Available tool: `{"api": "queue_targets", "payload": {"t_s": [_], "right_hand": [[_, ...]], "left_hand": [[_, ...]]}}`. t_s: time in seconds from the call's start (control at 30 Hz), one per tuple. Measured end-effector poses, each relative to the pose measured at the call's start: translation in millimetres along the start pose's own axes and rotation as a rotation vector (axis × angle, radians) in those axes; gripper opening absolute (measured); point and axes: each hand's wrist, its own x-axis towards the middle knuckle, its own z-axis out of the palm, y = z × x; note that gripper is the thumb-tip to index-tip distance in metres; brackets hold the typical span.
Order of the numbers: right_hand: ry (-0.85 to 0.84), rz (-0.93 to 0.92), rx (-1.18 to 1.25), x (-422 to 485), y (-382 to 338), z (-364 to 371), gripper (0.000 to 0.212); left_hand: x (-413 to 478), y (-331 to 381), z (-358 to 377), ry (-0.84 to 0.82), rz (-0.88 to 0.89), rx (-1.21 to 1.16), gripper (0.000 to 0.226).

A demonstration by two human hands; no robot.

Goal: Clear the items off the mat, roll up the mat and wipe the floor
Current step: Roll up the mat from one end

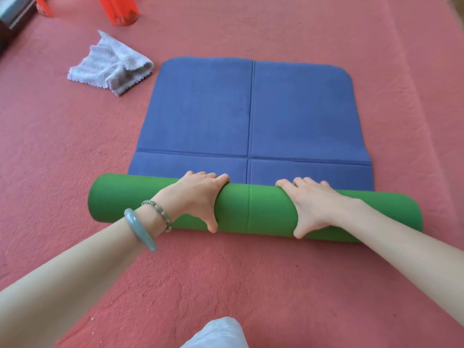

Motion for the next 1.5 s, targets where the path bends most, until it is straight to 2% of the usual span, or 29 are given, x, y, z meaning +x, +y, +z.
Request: {"api": "queue_targets", "payload": {"t_s": [0.1,0.2,0.3,0.37,0.43,0.5,0.6,0.73,0.83,0.93,1.03,1.17,1.23,1.37,1.5], "right_hand": [[-0.098,0.003,0.055,5.0,1.4,-6.3,0.108],[-0.202,0.030,0.168,18.4,9.8,-16.3,0.112],[-0.286,0.032,0.249,27.9,16.5,-23.5,0.112],[-0.311,0.026,0.283,31.8,19.4,-24.3,0.111],[-0.314,0.029,0.341,35.4,24.4,-24.9,0.111],[-0.281,0.030,0.365,36.5,28.9,-26.9,0.110],[-0.139,0.015,0.264,28.1,28.5,-26.0,0.113],[0.000,0.030,0.054,7.0,8.2,-6.0,0.130],[0.135,0.080,-0.043,9.1,0.0,6.4,0.131],[0.156,0.074,-0.036,18.1,3.8,6.0,0.128],[0.132,0.057,-0.006,27.5,11.2,-2.8,0.126],[0.019,0.040,0.057,39.6,18.9,-23.4,0.126],[-0.035,0.046,0.098,44.8,22.0,-32.4,0.127],[-0.047,0.098,0.107,43.9,17.9,-32.6,0.132],[0.179,0.140,0.011,30.6,5.2,-8.2,0.128]], "left_hand": [[-0.4,-1.9,-3.6,-0.044,0.013,-0.079,0.095],[-4.3,-2.2,-1.8,0.065,0.057,-0.090,0.108],[-14.5,8.4,12.8,0.183,0.045,-0.019,0.118],[-14.3,15.6,21.3,0.219,-0.009,0.072,0.131],[-7.5,16.3,22.4,0.252,-0.029,0.135,0.134],[1.1,13.3,17.1,0.263,-0.026,0.126,0.125],[15.0,5.8,1.9,0.171,-0.024,0.037,0.111],[30.3,-3.4,-20.3,-0.010,-0.025,-0.110,0.107],[34.9,-6.4,-25.2,-0.049,-0.029,-0.154,0.106],[30.4,-6.3,-22.6,0.008,-0.047,-0.156,0.110],[12.6,-1.7,-8.1,0.198,-0.077,-0.099,0.111],[1.1,5.2,20.1,0.375,-0.109,0.099,0.139],[10.2,1.9,25.9,0.446,-0.136,0.147,0.143],[20.7,-2.1,19.8,0.456,-0.124,0.149,0.127],[33.6,-9.3,1.5,0.383,-0.093,0.075,0.115]]}}
